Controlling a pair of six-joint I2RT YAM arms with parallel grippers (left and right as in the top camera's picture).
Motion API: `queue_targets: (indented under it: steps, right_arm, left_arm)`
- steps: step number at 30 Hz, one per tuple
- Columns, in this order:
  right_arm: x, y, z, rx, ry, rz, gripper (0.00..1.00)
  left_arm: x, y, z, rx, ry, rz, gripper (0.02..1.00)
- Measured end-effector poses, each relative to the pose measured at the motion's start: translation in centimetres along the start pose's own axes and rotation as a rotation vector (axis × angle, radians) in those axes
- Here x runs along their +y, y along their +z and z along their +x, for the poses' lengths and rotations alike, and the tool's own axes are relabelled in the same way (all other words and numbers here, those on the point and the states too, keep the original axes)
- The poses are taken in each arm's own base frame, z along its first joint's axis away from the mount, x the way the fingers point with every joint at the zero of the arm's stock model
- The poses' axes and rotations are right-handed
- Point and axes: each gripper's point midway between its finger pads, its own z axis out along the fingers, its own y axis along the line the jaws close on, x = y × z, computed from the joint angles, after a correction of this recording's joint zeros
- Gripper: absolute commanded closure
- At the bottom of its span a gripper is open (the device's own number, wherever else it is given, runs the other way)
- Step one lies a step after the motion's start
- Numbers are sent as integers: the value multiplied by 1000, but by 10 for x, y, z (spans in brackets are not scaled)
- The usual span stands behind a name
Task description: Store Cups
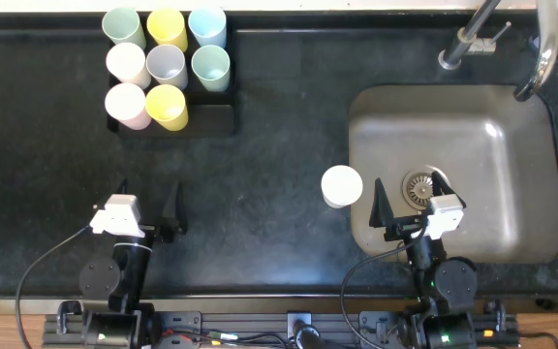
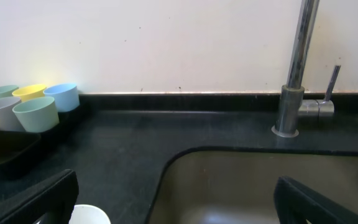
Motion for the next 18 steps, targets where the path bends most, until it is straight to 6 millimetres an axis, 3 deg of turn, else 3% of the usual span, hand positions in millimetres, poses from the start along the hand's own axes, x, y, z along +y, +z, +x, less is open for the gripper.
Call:
queue_targets:
  steps: [11,18]
  right_arm:
    - [-2,5,1,93,2,21,7]
    - [4,16,-63,351,6,43,7]
  left_arm:
    - [-1,0,0,1,0,3,18]
    - [-1,0,0,1,0,7,18]
